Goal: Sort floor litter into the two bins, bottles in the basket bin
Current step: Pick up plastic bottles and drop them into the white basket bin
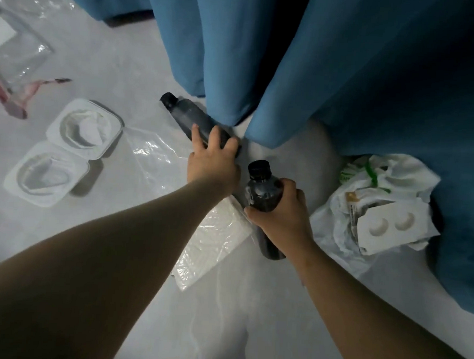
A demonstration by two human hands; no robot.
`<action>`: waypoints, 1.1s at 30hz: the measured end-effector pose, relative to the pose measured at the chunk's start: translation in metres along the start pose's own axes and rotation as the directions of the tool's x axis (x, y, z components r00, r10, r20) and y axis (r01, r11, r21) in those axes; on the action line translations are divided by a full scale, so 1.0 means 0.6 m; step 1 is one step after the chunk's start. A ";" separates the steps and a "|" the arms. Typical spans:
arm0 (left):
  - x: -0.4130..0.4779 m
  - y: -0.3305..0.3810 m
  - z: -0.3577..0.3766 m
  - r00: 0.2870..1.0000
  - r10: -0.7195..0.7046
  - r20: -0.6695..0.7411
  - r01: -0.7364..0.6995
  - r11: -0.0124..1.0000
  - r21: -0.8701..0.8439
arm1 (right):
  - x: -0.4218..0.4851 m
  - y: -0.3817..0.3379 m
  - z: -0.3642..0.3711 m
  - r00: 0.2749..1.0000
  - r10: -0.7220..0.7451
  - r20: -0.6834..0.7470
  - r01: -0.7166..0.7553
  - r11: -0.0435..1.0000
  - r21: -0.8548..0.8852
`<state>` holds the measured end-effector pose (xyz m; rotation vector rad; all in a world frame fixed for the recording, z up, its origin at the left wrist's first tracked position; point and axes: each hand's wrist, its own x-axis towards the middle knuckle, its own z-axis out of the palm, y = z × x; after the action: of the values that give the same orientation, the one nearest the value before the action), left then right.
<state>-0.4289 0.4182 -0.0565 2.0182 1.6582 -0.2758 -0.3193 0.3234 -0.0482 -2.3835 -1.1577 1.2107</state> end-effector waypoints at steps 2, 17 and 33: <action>-0.015 -0.009 0.001 1.000 0.005 -0.013 -0.004 0.999 0.044 | -0.009 0.001 0.001 1.000 0.012 0.007 -0.012 1.000 0.001; 0.008 -0.059 -0.019 0.914 -0.401 -0.052 0.321 0.798 -0.511 | -0.044 0.028 0.012 0.997 0.072 0.041 -0.072 0.997 0.005; -0.230 -0.042 -0.114 0.807 -0.467 0.361 0.546 0.359 -0.757 | -0.215 -0.045 -0.097 0.993 0.038 0.110 -0.061 0.975 0.212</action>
<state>-0.4963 0.3375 0.0590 0.7048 1.8149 0.2298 -0.3347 0.2546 0.0777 -2.2233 -0.9466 1.4154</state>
